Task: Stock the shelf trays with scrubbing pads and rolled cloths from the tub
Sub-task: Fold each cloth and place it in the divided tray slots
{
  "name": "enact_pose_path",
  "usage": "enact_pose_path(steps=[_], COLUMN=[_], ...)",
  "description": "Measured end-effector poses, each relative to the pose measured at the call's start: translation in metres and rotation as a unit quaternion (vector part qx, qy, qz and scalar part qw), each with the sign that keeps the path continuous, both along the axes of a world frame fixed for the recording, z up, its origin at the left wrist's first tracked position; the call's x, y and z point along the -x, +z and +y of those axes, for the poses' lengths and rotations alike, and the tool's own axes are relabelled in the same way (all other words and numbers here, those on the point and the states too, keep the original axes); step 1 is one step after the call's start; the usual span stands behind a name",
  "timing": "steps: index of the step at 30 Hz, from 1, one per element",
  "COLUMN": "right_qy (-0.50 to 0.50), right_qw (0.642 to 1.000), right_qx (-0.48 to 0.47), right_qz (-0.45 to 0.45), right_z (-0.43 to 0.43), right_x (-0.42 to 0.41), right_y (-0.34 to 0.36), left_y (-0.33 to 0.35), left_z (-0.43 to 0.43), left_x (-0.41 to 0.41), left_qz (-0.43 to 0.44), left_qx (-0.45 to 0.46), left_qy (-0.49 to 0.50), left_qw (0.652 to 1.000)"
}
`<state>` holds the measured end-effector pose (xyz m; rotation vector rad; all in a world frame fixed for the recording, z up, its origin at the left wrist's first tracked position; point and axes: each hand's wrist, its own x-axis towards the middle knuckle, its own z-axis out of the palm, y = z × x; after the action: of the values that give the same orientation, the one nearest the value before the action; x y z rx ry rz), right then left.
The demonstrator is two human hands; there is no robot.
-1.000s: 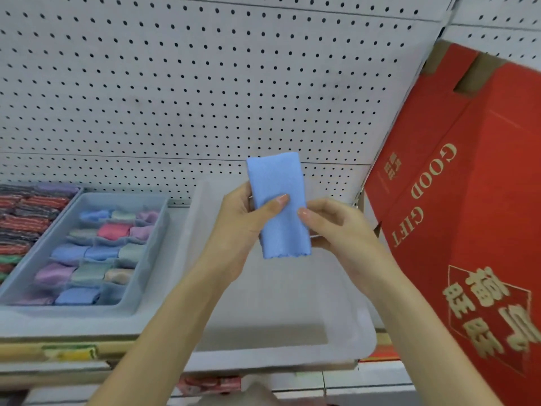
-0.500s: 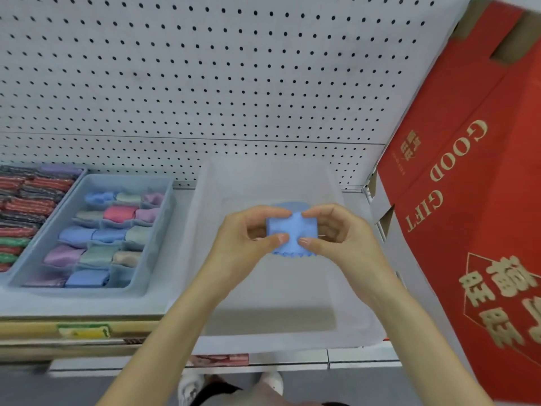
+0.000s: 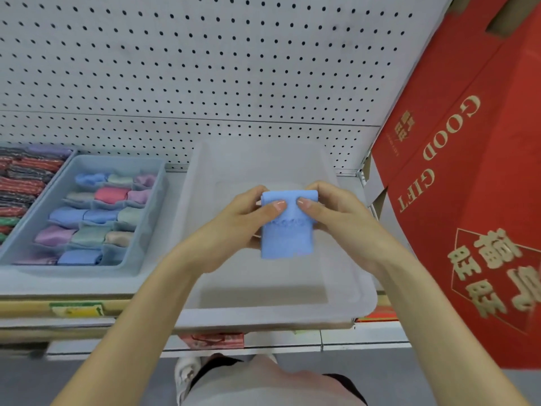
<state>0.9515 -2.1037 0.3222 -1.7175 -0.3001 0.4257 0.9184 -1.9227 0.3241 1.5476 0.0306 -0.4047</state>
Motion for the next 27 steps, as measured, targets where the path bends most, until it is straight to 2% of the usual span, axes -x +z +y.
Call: enact_pose_path(steps=[4, 10, 14, 18, 23, 27], right_qy=[-0.054, -0.031, -0.019, 0.04, 0.068, 0.119], right_qw=[0.998, 0.997, 0.993, 0.994, 0.993, 0.992], right_qx=[0.001, -0.04, -0.08, -0.063, -0.084, 0.036], right_qz=[-0.038, -0.057, -0.085, -0.086, 0.052, 0.021], right_z=[0.01, 0.016, 0.026, 0.037, 0.059, 0.099], right_x=[-0.002, -0.005, -0.008, -0.011, -0.017, -0.019], right_y=[-0.005, -0.009, -0.02, -0.029, -0.028, -0.03], left_y=[-0.004, -0.01, -0.007, -0.01, -0.017, -0.019], left_z=[-0.008, 0.004, 0.012, 0.029, 0.062, 0.094], left_x=[0.008, 0.011, 0.01, 0.009, 0.011, 0.013], left_qz=[0.033, 0.049, 0.129, 0.122, 0.089, 0.056], left_qx=[0.075, 0.106, 0.149, 0.117, 0.06, -0.043], left_qy=[0.034, 0.067, 0.109, 0.134, 0.149, 0.148], left_qw=[0.996, 0.991, 0.974, 0.977, 0.983, 0.986])
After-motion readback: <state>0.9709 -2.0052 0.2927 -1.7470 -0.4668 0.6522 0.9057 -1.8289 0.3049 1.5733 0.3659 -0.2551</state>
